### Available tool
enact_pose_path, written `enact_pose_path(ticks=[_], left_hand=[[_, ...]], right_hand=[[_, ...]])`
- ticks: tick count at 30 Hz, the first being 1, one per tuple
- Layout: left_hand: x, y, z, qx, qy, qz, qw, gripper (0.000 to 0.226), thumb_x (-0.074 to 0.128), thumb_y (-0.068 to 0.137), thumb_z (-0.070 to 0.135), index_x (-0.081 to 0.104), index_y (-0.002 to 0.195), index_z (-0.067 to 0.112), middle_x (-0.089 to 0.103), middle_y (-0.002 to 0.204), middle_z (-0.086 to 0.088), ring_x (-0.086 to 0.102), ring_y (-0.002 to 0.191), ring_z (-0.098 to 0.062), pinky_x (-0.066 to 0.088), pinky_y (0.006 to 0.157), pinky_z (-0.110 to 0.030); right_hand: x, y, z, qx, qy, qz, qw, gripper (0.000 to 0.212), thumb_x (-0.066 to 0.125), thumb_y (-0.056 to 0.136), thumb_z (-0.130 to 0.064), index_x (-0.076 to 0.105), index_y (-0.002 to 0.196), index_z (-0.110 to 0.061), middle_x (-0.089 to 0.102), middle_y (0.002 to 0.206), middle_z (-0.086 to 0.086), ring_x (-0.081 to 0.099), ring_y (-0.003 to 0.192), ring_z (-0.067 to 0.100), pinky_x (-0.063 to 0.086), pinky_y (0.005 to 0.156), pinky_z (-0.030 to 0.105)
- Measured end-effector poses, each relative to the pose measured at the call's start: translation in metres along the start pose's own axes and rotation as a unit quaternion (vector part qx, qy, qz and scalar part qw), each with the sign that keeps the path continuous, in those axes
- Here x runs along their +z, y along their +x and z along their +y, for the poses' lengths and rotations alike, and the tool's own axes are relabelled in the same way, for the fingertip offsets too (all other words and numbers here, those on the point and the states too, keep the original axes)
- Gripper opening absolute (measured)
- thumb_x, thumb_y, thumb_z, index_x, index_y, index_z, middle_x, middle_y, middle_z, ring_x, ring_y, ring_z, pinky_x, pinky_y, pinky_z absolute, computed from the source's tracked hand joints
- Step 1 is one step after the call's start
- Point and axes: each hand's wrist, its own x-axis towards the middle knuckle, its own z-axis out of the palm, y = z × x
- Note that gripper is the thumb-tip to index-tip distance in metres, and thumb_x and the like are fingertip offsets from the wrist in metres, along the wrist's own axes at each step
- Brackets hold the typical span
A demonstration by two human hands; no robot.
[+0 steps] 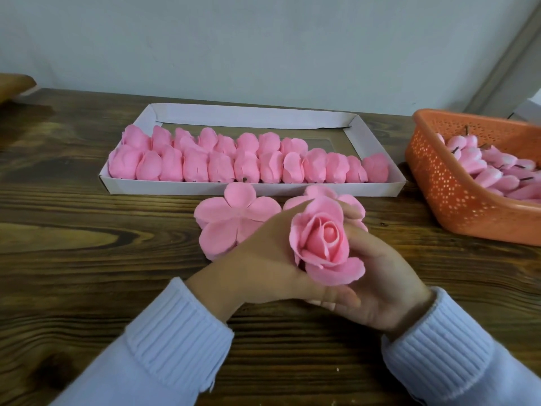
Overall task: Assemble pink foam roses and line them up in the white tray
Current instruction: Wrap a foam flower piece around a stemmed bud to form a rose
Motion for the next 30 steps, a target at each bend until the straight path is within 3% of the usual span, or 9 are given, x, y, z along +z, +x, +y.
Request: enact_pose_path(ticks=[3, 4, 8, 12, 14, 18, 23, 26, 30], left_hand=[[-0.003, -0.004, -0.004, 0.019, -0.029, 0.035, 0.999, 0.065, 0.067, 0.066, 0.021, 0.048, 0.107, 0.068, 0.044, 0.104, 0.058, 0.038, 0.096, 0.039, 0.029, 0.073, 0.011], [-0.004, -0.004, -0.006, 0.015, -0.038, 0.032, 0.999, 0.068, 0.069, 0.066, 0.02, 0.048, 0.107, 0.07, 0.044, 0.102, 0.059, 0.038, 0.096, 0.038, 0.028, 0.073, 0.012], [-0.001, -0.003, -0.01, -0.005, -0.037, 0.065, 0.997, 0.056, 0.087, 0.059, 0.024, 0.061, 0.089, 0.063, 0.056, 0.091, 0.05, 0.053, 0.09, 0.028, 0.039, 0.07, 0.006], [-0.007, -0.002, -0.008, -0.014, -0.067, 0.123, 0.99, 0.031, 0.084, 0.066, 0.014, 0.064, 0.082, 0.03, 0.072, 0.091, 0.002, 0.069, 0.09, -0.015, 0.054, 0.079, -0.024], [-0.009, -0.002, -0.006, -0.025, -0.08, 0.149, 0.985, 0.028, 0.084, 0.066, 0.012, 0.061, 0.081, 0.02, 0.071, 0.087, -0.008, 0.068, 0.088, -0.025, 0.056, 0.081, -0.036], [-0.008, -0.002, -0.003, -0.032, -0.071, 0.161, 0.984, 0.033, 0.084, 0.065, 0.015, 0.06, 0.085, 0.022, 0.066, 0.08, 0.004, 0.066, 0.078, -0.015, 0.055, 0.072, -0.028], [-0.008, -0.001, -0.002, -0.019, -0.094, 0.171, 0.981, 0.039, 0.081, 0.062, 0.025, 0.061, 0.09, 0.042, 0.066, 0.086, 0.012, 0.066, 0.082, -0.009, 0.054, 0.072, -0.023], [-0.006, -0.002, -0.002, -0.011, -0.081, 0.155, 0.985, 0.045, 0.086, 0.063, 0.011, 0.061, 0.096, 0.031, 0.066, 0.091, 0.018, 0.066, 0.085, -0.001, 0.052, 0.073, -0.015], [-0.002, -0.002, -0.002, -0.009, -0.093, 0.124, 0.988, 0.05, 0.081, 0.065, -0.004, 0.059, 0.103, 0.018, 0.066, 0.093, 0.021, 0.065, 0.088, 0.004, 0.048, 0.075, -0.009]], right_hand=[[-0.001, 0.002, 0.0, -0.002, -0.166, 0.017, 0.986, 0.018, 0.073, 0.078, -0.036, 0.072, 0.092, -0.025, 0.065, 0.079, -0.005, 0.005, 0.077, 0.019, 0.016, 0.06, 0.023], [-0.002, 0.002, 0.0, 0.01, -0.186, 0.02, 0.982, 0.018, 0.073, 0.077, -0.041, 0.074, 0.089, -0.027, 0.064, 0.079, -0.008, 0.002, 0.078, 0.021, 0.014, 0.061, 0.024], [-0.004, 0.001, 0.002, 0.029, -0.138, 0.01, 0.99, 0.033, 0.082, 0.067, -0.044, 0.078, 0.093, -0.024, 0.073, 0.094, -0.007, 0.065, 0.082, 0.002, 0.048, 0.066, 0.016], [-0.006, 0.001, 0.0, -0.005, -0.084, 0.038, 0.996, 0.055, 0.089, 0.058, -0.032, 0.073, 0.107, -0.012, 0.068, 0.113, 0.01, 0.062, 0.103, 0.023, 0.053, 0.084, 0.032], [-0.005, 0.001, -0.001, -0.015, -0.074, 0.012, 0.997, 0.054, 0.084, 0.063, -0.023, 0.069, 0.113, -0.01, 0.065, 0.115, 0.012, 0.055, 0.104, 0.025, 0.051, 0.083, 0.033], [-0.004, 0.001, -0.001, -0.017, -0.079, -0.035, 0.996, 0.063, 0.079, 0.069, -0.017, 0.054, 0.126, -0.008, 0.059, 0.121, 0.012, 0.054, 0.105, 0.024, 0.05, 0.08, 0.032], [-0.006, 0.001, 0.001, -0.031, -0.11, -0.056, 0.992, 0.058, 0.074, 0.081, -0.021, 0.051, 0.132, -0.011, 0.055, 0.127, 0.01, 0.049, 0.112, 0.024, 0.047, 0.084, 0.032], [-0.009, 0.002, 0.006, -0.052, -0.127, -0.031, 0.99, 0.063, 0.079, 0.078, -0.029, 0.05, 0.13, -0.012, 0.057, 0.127, 0.008, 0.051, 0.115, 0.023, 0.043, 0.089, 0.038], [-0.005, 0.003, 0.008, -0.06, -0.096, -0.064, 0.991, 0.033, 0.062, 0.09, -0.017, 0.061, 0.123, -0.01, 0.064, 0.124, 0.007, 0.058, 0.12, 0.02, 0.051, 0.095, 0.036]])
